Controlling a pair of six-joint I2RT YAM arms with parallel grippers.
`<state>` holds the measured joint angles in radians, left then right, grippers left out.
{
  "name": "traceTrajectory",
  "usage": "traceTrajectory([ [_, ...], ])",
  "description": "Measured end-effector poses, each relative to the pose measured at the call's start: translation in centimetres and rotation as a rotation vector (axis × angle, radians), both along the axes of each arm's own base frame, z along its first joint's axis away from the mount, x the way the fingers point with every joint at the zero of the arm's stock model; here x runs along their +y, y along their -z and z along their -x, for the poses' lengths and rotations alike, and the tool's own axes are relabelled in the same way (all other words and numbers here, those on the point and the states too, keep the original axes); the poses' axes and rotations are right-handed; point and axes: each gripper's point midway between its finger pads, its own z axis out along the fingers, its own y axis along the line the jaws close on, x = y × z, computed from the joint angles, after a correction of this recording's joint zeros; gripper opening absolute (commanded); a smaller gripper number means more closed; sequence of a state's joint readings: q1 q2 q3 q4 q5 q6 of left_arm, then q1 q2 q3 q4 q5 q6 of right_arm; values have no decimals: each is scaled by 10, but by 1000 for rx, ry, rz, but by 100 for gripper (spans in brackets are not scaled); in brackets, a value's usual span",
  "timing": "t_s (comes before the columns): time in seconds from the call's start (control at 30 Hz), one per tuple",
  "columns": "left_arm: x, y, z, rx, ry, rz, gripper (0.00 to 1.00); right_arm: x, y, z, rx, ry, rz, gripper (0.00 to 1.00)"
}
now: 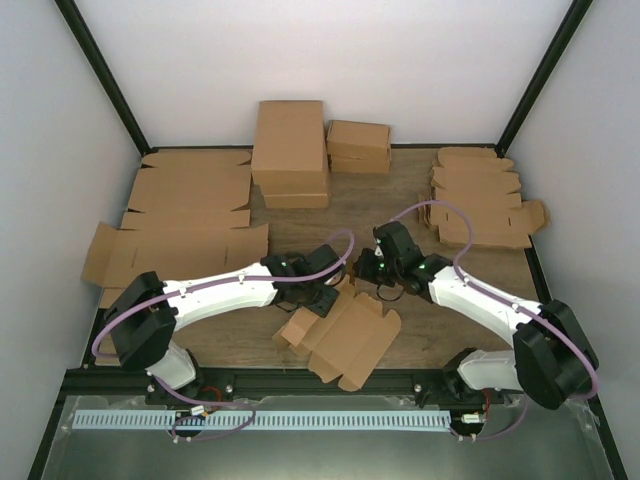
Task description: Fold the paper box
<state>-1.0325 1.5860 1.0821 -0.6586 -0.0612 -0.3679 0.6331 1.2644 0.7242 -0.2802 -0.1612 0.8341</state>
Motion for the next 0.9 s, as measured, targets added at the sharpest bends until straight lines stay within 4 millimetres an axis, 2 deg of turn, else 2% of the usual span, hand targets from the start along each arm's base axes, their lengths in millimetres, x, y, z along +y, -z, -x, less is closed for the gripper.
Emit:
traceTrajectory([
  [0.3,0,-4,-2,-4,-29,17,55,5,2,0,45,46,-42,1],
  [0.53,0,-7,-8,-16,-50,33,54,9,-13,16,47,72,-107,1],
  [0.73,-8,-8,-3,-6,-6,56,54,7,8,41,73,59,-121,1],
  [0.83,-8,-5,1,-6,15,47,54,12,10,48,61,46,-137,6],
  [0.9,-8,-4,4,-4,33,43,54,12,13,52,61,39,-142,14],
])
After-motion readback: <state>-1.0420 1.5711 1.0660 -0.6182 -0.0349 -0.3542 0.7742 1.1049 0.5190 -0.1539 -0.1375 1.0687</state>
